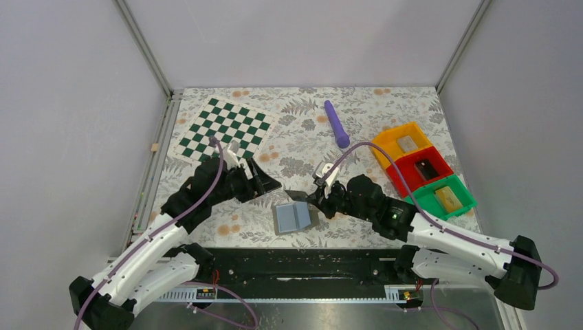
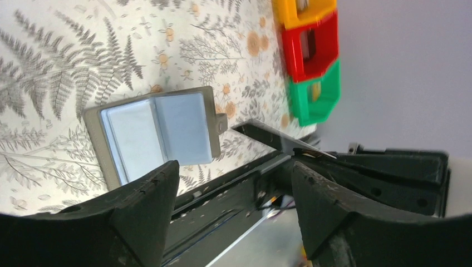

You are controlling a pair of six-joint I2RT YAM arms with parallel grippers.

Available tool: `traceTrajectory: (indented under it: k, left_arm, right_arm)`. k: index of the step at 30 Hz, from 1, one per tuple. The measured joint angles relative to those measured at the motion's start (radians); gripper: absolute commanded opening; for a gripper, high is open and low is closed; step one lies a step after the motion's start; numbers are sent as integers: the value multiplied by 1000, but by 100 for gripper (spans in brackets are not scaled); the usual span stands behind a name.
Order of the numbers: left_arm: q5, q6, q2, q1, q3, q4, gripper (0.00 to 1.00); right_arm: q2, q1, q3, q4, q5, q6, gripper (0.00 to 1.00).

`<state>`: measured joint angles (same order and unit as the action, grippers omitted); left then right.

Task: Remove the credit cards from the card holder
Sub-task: Place the credit card in the storage box.

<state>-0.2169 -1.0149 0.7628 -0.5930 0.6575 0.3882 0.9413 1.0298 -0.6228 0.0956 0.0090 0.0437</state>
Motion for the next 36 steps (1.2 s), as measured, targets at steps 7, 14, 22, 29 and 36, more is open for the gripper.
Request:
traceTrajectory:
  k: [7, 14, 22, 29, 36]
  left_arm:
    - [-265, 324, 35, 0, 162, -10, 65]
    - [-537, 500, 64, -3, 165, 26, 58]
    - [-653, 555, 111, -37, 178, 34, 52]
    - [-679, 585, 170, -68, 184, 35, 33]
    - [-682, 602, 198, -70, 191, 37, 21]
  right_arm:
    - [-48, -16, -129, -201, -288, -8, 0]
    - [43, -25, -258, -318, -470, -77, 0]
    - [167, -43, -323, -398, -588, -123, 0]
    - [209, -58, -342, -407, -625, -154, 0]
    - [215, -64, -345, -406, -631, -173, 2]
